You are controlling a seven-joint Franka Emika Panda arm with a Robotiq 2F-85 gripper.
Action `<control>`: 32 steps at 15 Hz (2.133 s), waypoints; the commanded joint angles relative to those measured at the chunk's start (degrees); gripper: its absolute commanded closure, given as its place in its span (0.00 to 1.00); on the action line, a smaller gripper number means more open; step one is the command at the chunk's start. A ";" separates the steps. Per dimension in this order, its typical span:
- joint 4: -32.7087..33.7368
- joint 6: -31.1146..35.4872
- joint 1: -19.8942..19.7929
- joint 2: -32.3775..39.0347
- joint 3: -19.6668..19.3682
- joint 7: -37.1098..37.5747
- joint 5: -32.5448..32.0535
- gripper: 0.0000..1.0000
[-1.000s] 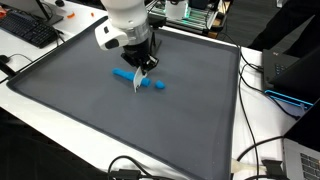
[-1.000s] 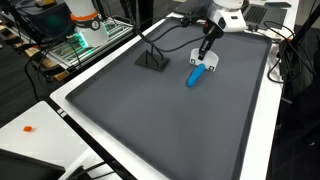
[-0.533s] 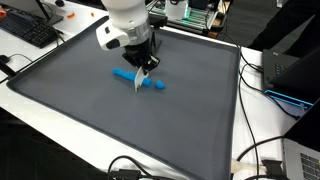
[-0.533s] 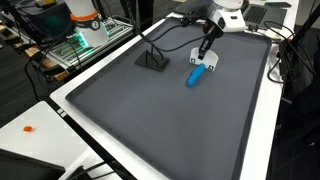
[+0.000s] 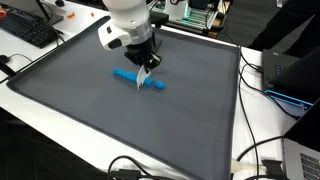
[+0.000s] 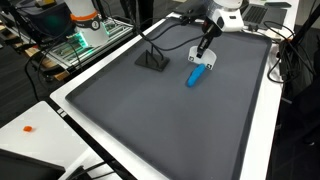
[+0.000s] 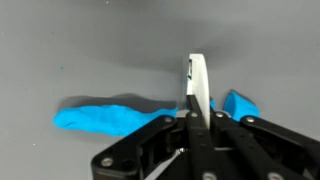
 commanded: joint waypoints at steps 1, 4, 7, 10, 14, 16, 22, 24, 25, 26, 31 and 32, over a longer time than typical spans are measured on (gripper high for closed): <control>-2.37 -1.30 -0.76 -1.57 1.20 -1.16 1.77 0.99; -2.81 -1.48 -0.62 -2.49 1.07 -0.99 1.41 0.99; -2.72 -1.67 -0.62 -3.24 0.70 -0.78 0.83 0.99; -2.35 -1.78 -0.81 -4.50 0.36 -0.86 0.48 0.99; -1.60 -1.85 -1.21 -5.77 -0.32 -0.70 -0.20 0.99; -1.21 -1.72 -1.56 -5.86 -0.56 -0.82 -0.36 0.99; -0.82 -0.89 -2.41 -4.85 -1.00 -1.61 -0.61 0.99; -0.79 -0.54 -2.61 -4.52 -1.07 -2.03 -0.65 0.99; -0.80 -0.40 -2.71 -4.38 -1.09 -2.18 -0.62 0.99; -0.81 -0.23 -2.78 -4.22 -1.12 -2.35 -0.66 0.99; -0.69 0.66 -3.19 -2.99 -0.94 -3.60 -0.29 0.99; -0.68 0.91 -3.21 -2.68 -0.96 -3.74 -0.38 0.99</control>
